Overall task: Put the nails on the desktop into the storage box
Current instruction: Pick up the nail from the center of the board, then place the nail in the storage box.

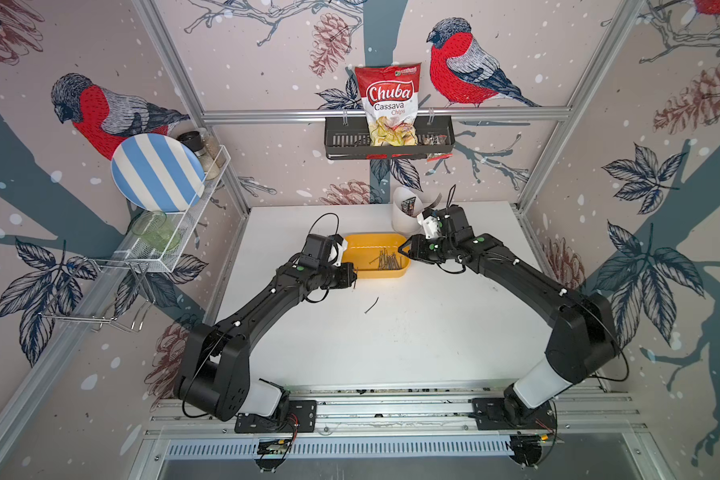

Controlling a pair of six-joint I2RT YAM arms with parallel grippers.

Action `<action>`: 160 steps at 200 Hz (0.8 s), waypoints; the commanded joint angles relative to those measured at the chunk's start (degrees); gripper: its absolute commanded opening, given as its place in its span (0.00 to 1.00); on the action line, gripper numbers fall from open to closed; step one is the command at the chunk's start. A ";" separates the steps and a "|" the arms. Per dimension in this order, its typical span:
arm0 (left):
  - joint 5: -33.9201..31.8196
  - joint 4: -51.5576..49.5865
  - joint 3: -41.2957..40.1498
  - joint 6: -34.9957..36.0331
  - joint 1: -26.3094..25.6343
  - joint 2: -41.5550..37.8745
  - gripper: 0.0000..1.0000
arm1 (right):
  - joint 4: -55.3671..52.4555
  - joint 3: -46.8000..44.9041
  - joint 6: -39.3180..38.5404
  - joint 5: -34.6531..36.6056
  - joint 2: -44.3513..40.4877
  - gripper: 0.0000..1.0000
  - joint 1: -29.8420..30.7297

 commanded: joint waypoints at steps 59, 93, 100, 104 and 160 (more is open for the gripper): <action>1.59 7.10 16.81 -4.61 0.25 20.75 0.00 | -4.91 2.11 -8.12 -1.12 0.66 0.46 -0.22; 1.26 7.40 21.98 -4.72 0.01 28.05 0.00 | -6.90 4.29 -10.05 -0.11 2.55 0.46 -0.14; 1.26 7.19 23.20 -4.63 -0.14 29.50 0.00 | -7.42 4.89 -10.44 0.12 3.03 0.46 -0.17; 1.26 7.04 23.73 -4.55 -0.23 30.30 0.00 | -7.64 5.29 -10.69 0.26 3.38 0.46 -0.22; 0.28 6.71 27.66 -4.63 -3.14 37.06 0.00 | -10.96 10.79 -12.88 -0.07 9.02 0.46 -0.10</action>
